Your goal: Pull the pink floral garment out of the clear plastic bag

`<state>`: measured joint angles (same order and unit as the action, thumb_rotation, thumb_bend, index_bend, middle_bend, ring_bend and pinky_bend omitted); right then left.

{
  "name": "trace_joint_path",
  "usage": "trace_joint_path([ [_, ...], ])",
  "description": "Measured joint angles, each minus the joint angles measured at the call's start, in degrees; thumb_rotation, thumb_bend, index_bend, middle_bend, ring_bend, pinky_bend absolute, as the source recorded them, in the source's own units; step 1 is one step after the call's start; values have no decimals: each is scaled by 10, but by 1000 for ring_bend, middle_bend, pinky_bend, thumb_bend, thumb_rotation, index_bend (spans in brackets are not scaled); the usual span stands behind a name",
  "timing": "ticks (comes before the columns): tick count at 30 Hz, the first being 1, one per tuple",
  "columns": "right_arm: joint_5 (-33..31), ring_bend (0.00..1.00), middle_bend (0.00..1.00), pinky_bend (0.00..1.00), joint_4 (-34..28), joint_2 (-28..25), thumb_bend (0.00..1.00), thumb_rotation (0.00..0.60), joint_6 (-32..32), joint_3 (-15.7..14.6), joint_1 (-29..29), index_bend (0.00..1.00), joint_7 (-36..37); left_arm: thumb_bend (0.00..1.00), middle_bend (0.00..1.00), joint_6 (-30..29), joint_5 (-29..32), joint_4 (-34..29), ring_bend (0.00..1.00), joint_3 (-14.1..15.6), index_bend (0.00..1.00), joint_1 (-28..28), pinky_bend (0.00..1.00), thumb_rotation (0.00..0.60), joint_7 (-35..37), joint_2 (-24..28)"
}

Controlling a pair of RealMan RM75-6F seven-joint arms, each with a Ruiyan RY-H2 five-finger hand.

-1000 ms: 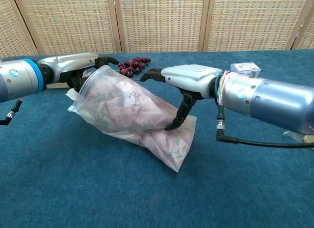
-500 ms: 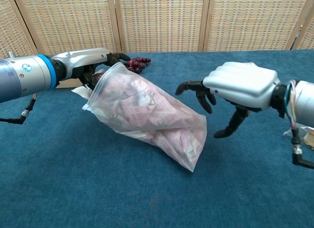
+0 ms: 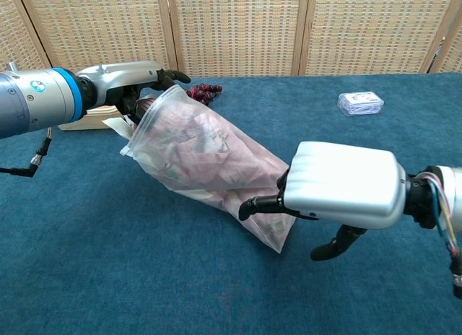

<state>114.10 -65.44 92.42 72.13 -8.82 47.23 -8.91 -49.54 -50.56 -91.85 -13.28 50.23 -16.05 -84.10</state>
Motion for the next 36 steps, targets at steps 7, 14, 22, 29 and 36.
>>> trace_joint_path([
  [7,4,714,768,867,36,38,54,600,-14,11,10,250,-12,638,0,0,4,-3,0,4,715,0,0,600,4,7],
  [14,11,714,769,867,80,60,57,600,-20,10,13,250,-38,638,0,4,3,-2,0,8,716,1,0,600,11,8],
  [22,13,714,771,867,108,75,73,600,-19,7,10,261,-50,638,0,4,3,0,0,11,717,3,0,600,11,6],
  [29,10,724,782,878,137,99,149,600,-7,14,9,321,-49,639,0,0,4,-2,0,14,717,5,0,600,5,4],
  [36,3,725,784,878,167,126,289,600,8,23,9,343,-39,638,0,-3,8,-4,0,16,718,7,0,600,3,4],
])
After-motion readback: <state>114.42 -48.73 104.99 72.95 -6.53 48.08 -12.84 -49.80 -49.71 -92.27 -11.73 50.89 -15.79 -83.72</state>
